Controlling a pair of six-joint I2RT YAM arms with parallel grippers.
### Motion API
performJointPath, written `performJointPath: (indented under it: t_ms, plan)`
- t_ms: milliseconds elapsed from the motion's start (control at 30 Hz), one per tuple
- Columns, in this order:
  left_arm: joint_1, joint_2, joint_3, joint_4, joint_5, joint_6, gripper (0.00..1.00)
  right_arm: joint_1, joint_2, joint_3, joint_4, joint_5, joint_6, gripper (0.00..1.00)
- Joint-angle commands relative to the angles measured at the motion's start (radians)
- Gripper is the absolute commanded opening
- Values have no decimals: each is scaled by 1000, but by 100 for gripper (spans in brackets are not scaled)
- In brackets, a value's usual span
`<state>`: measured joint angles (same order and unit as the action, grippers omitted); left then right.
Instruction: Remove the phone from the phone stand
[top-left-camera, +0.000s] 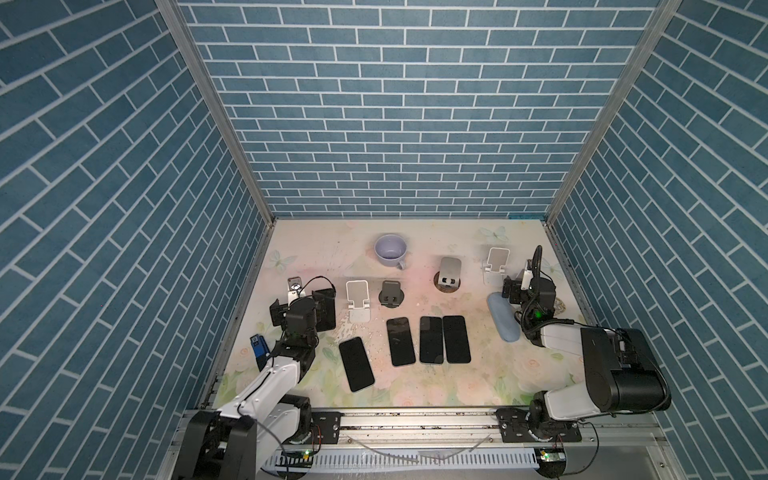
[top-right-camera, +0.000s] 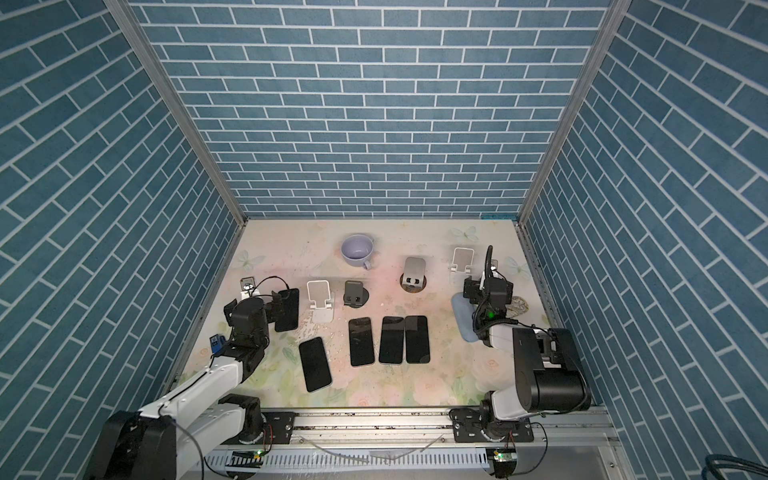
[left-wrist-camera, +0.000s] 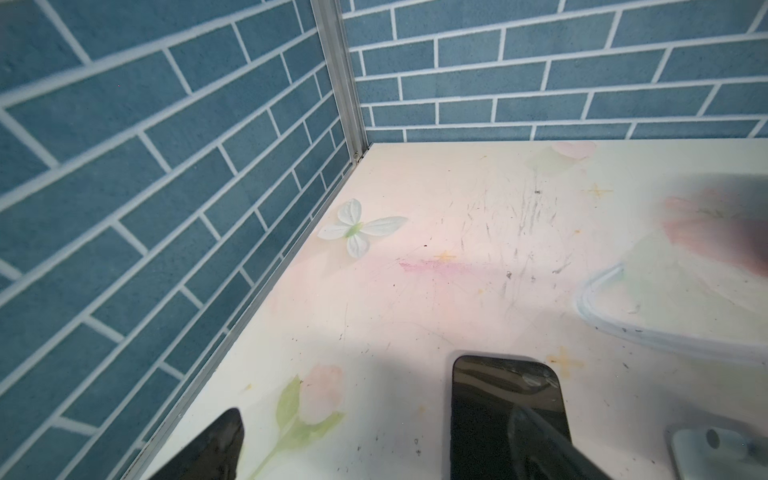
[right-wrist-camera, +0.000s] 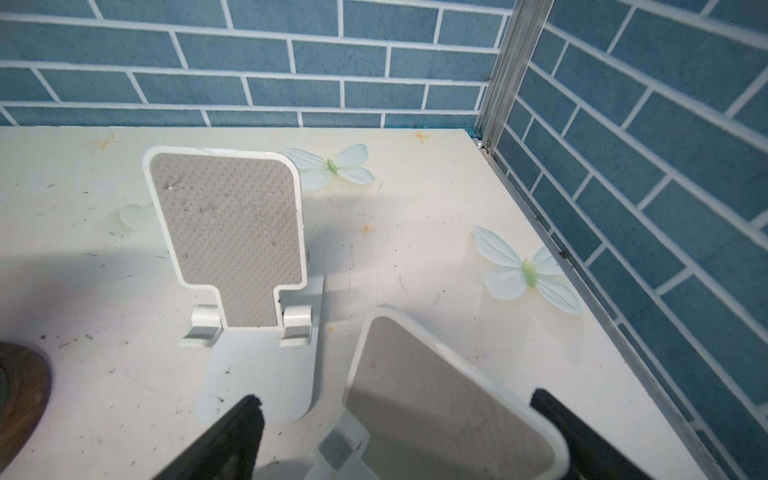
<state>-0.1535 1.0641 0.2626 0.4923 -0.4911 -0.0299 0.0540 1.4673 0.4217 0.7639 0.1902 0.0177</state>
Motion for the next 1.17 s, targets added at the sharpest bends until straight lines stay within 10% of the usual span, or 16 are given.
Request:
performJointPath:
  t_ms: [0,467,1133]
  plan:
    - [-1,96,-22,260,28,52,100,-14,11,-37,70,-19,-20,99]
    - [17,423,6,588,75,113,100,-48,73,-57,166,-20,24,99]
    - [48,475,96,449,120,84,100,-49,70,-62,166,-79,4,99]
